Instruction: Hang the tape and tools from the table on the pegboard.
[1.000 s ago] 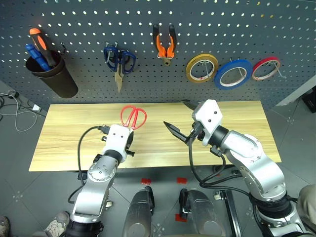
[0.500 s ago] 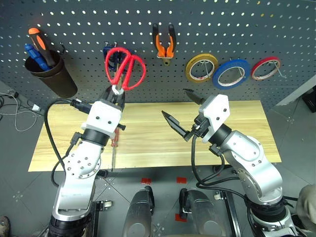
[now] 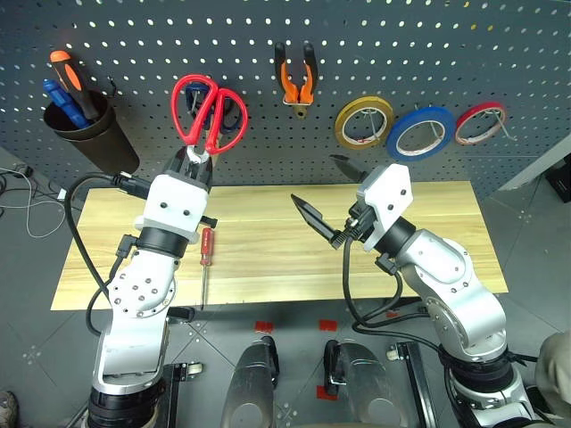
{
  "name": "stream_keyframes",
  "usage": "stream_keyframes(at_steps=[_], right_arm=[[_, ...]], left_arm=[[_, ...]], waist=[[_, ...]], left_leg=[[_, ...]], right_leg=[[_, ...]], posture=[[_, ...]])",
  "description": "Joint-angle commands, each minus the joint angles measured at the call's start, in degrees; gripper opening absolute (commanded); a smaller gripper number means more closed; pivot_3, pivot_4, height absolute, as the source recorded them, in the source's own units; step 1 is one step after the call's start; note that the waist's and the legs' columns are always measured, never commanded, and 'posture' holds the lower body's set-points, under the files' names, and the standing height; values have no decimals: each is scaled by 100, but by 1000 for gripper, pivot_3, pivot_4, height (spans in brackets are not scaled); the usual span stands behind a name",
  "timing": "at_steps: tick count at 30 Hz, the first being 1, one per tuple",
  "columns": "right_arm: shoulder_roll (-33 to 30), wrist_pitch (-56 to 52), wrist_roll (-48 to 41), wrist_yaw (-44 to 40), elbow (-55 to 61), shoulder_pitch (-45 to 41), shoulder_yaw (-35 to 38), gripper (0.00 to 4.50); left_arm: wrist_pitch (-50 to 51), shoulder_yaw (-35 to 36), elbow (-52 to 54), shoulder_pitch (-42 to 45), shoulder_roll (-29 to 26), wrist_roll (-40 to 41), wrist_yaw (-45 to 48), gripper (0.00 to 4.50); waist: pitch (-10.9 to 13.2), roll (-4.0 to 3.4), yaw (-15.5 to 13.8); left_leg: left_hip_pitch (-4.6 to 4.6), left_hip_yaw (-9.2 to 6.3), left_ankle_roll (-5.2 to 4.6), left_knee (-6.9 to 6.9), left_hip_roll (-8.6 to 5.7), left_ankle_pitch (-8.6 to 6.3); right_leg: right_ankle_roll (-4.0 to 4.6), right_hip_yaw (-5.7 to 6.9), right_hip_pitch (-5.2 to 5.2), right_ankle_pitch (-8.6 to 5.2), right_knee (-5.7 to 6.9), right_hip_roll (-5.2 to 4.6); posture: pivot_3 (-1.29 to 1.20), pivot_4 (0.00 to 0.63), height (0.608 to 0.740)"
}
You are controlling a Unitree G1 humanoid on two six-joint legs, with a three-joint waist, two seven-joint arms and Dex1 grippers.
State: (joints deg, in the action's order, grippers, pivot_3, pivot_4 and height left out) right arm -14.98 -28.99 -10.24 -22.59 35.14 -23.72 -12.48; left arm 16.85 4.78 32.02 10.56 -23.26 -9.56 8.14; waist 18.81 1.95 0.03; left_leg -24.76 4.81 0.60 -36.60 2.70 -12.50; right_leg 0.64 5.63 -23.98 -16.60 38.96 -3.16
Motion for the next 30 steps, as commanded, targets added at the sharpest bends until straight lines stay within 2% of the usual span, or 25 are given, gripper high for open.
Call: stream_keyframes(at_steps=[1,9,11,16,18,20,25,30], right_arm=[[90,163,-47,-18,112,-201,20,4500],[114,215,-19,-36,-20,-409,48,4500],[113,206,-5,-27,-7,-392,17,4500],[120,52,-5,-12,64,-216,-155,4500],[8,-281,-13,-84,116,-42,-393,4500],[-80,-613,-48,-136,180,49,-580,4500],[-234,-1256,-131,-262,343,109,-926,4500],[-313,-1690,-267,-417,442,46,-1040,4500]], left_arm=[[-306,-7,-590,173,55,-53,-76,1141],[-768,-191,-1930,673,243,-28,-115,1140],[-657,-208,-2176,835,367,98,-61,1861],[-311,-223,-2250,789,489,219,64,3299],[545,-194,-2220,450,528,403,285,3971],[1382,-95,-2158,228,523,554,417,4426],[3129,643,-2579,469,639,1178,351,4426],[3972,974,-3309,975,594,1490,365,4426]], waist=[[0,0,3],[0,0,7],[0,0,8],[0,0,27],[-1,1,45],[-1,1,97],[0,3,126],[0,3,111]], left_leg=[[0,0,0,0,0,0],[-2,1,0,-4,0,0],[-2,1,-1,-5,-1,0],[-2,0,0,-9,0,0],[-1,1,0,-8,2,0],[1,4,0,-7,2,1],[-2,-8,1,-20,7,1],[0,-10,-2,-33,2,0]], right_leg=[[0,-1,0,0,1,0],[2,1,0,1,0,-1],[2,1,1,1,0,-2],[3,3,2,2,2,-2],[3,2,2,2,2,-1],[3,0,2,1,2,-1],[1,9,2,0,12,2],[-29,6,11,-8,14,1]], posture=[[-17,321,740],[-36,325,740],[-50,327,740],[-51,327,740],[-51,330,740],[-50,333,740],[-39,338,740],[-35,342,740]])
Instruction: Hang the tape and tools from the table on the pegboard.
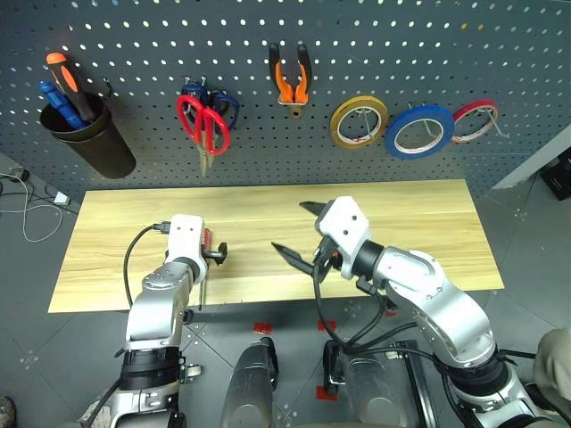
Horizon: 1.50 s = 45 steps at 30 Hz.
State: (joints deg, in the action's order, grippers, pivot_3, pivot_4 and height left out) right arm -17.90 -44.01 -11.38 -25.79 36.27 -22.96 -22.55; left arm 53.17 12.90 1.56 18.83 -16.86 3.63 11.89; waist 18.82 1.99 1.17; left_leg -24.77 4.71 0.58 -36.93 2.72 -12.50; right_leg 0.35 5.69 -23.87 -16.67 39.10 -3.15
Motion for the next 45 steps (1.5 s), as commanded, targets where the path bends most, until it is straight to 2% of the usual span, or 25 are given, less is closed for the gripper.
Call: stream_keyframes(at_steps=[1,6,13,16,26,29,32,36,40,42,45], right_arm=[[-39,-272,-163,-115,332,-70,-50,4500],[-92,-471,-208,-147,320,-240,-91,4500],[-157,-594,-222,-216,326,-381,-81,4500],[-217,-563,-184,-255,302,-456,-91,4500],[-288,-330,-89,-278,218,-575,-96,4500],[-299,-242,-61,-273,177,-564,-79,4500],[-306,-165,-26,-250,183,-558,-57,4500],[-214,97,-43,-190,213,-513,80,4500],[10,403,-237,-162,281,-436,325,4500],[207,513,-446,-180,317,-429,493,4500],[472,598,-778,-233,357,-447,728,4500]], left_arm=[[423,236,-486,264,-78,211,-25,4426],[635,185,-1127,572,-261,334,87,4426],[639,128,-1279,722,-403,393,84,4426],[672,116,-1128,688,-466,439,160,3808],[253,121,-880,481,-679,516,359,619],[55,113,-647,351,-788,606,571,595],[-450,429,-91,-41,-810,691,551,595],[-2647,436,1195,-1306,-952,94,380,595],[-3719,667,2200,-2151,-779,-364,-158,595],[-3933,779,2567,-2274,-742,-564,-408,595],[-4015,975,2805,-1942,-828,-617,-618,595]], waist=[[0,0,-7],[0,0,-23],[0,0,-14],[0,1,-14],[-2,3,-1],[-2,4,6],[-4,6,27],[-8,13,75],[-12,19,30],[-13,20,1],[-14,22,-120]], left_leg=[[0,1,0,-2,-1,0],[0,1,2,3,0,1],[1,3,3,5,0,1],[1,3,3,4,0,1],[0,4,4,3,-1,2],[0,3,4,3,0,2],[0,4,4,3,0,2],[0,8,5,10,4,1],[1,6,4,12,3,1],[1,3,1,8,2,0],[1,-4,-13,6,3,-8]], right_leg=[[1,-2,1,3,-2,-1],[23,-1,0,15,-5,-1],[24,-2,-1,15,-6,-2],[24,-3,-1,15,-6,-3],[25,-2,-1,16,-6,-4],[25,-1,0,16,-5,-4],[25,-3,0,16,-7,-4],[27,-4,-4,17,-12,-5],[28,0,-1,17,-11,-7],[28,1,4,17,-11,-7],[30,9,6,22,-8,-6]], posture=[[-40,345,740],[-49,347,740],[-54,344,740],[-59,332,740],[-56,314,740],[-57,306,740],[-60,299,740],[-43,293,740],[-7,285,740],[25,280,740],[45,276,740]])
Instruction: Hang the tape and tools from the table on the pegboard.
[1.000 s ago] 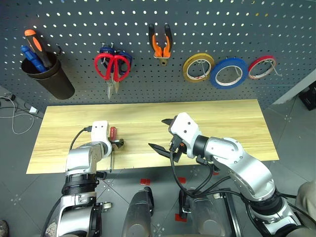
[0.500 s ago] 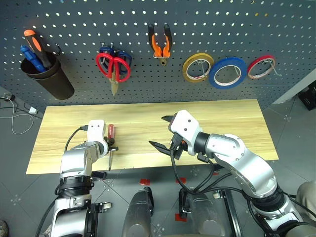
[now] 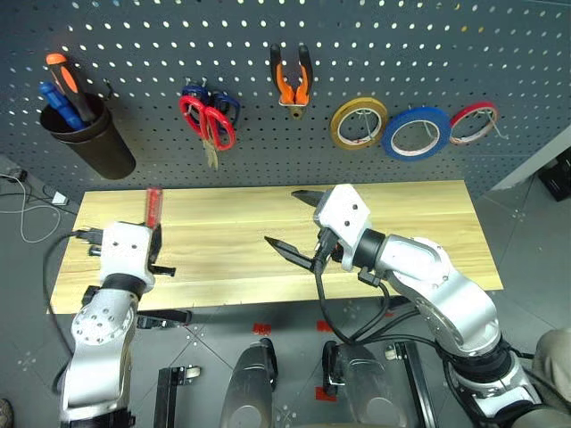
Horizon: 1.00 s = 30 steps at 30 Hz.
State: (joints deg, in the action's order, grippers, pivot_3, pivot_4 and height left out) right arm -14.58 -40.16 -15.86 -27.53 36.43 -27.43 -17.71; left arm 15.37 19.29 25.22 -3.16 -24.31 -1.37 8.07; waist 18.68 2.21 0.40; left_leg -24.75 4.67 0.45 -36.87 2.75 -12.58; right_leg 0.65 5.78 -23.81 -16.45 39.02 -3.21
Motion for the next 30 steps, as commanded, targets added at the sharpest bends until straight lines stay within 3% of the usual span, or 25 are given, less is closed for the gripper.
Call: stream_keyframes(at_steps=[1,8,16,21,27,30], right_arm=[[187,231,-415,-76,342,-17,300,4500],[219,340,-591,-168,208,-151,404,4500],[137,330,-605,-135,193,-218,354,4500],[154,335,-583,-100,179,-273,318,4500],[162,357,-573,-102,141,-337,297,4500],[176,360,-589,-97,130,-346,318,4500]], left_arm=[[-200,417,473,473,-118,14,-225,595],[217,871,390,1975,-537,626,-150,595],[427,1117,-921,4225,-1228,1353,-94,595],[48,1003,-1688,4601,-1339,1368,-21,595],[-736,747,-2460,4310,-1104,1162,-2,595],[-956,728,-2665,4202,-957,1188,-59,1553]], waist=[[-1,1,-74],[-25,31,-183],[-42,58,-175],[-44,58,-165],[-52,72,-169],[-62,88,-170]], left_leg=[[0,-3,-1,0,0,-1],[-1,-5,14,-9,-3,10],[-1,-10,17,-13,-6,12],[1,-11,20,-13,-3,14],[0,-10,21,-17,-5,16],[0,-11,21,-19,-5,16]], right_leg=[[0,2,0,3,2,1],[-9,5,7,13,0,3],[-8,13,14,13,-6,3],[-7,18,14,13,-4,4],[-7,19,14,13,-3,2],[-6,20,15,14,-3,2]], posture=[[51,274,740],[69,254,740],[49,240,740],[49,240,740],[32,238,740],[36,236,740]])
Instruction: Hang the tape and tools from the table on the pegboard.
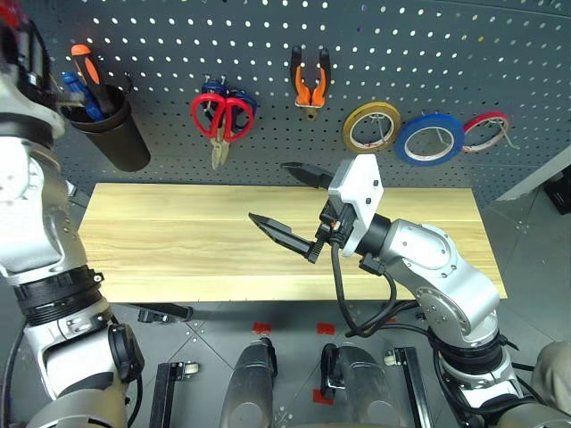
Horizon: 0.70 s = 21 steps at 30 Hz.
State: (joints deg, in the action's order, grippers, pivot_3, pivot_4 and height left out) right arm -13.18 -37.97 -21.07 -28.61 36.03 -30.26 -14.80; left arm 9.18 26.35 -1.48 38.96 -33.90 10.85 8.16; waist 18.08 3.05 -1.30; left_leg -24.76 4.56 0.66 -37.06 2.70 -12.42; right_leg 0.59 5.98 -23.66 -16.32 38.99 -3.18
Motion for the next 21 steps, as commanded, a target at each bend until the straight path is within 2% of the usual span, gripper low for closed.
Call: stream_keyframes(at_steps=[1,4,8,12,17,21], right_arm=[[42,143,-71,9,171,-63,21,4500],[57,144,-64,14,177,-62,2,4500],[21,165,-23,34,198,-4,38,4500],[49,189,-86,94,165,192,146,4500],[-82,452,134,121,-50,614,137,4500],[92,1330,856,754,-1047,1186,258,4500]], left_arm=[[-397,-17,-20,-23,60,-16,-53,1870],[-436,-92,94,-23,200,55,-59,2787],[-23,-67,1012,-503,376,132,-228,4042],[1289,-517,2012,-1287,550,511,-45,4042],[2977,-562,2577,-1893,926,895,-441,4042],[3143,-805,2708,-2496,873,669,-327,4042]], waist=[[-3,4,-1],[-6,5,-1],[-11,10,24],[-39,5,22],[-112,8,-9],[-221,2,-14]], left_leg=[[0,-2,0,-1,1,0],[0,-5,0,-4,1,1],[1,-9,-1,-11,0,1],[3,-15,0,-8,2,1],[6,-34,0,-19,-2,2],[14,-45,5,-19,-4,6]], right_leg=[[0,2,1,0,1,0],[1,5,4,0,3,0],[1,5,11,1,1,0],[1,10,13,1,3,1],[1,19,32,0,3,1],[1,25,41,0,10,3]], posture=[[36,236,740],[36,236,740],[30,233,740],[49,228,740],[78,216,740],[92,194,740]])
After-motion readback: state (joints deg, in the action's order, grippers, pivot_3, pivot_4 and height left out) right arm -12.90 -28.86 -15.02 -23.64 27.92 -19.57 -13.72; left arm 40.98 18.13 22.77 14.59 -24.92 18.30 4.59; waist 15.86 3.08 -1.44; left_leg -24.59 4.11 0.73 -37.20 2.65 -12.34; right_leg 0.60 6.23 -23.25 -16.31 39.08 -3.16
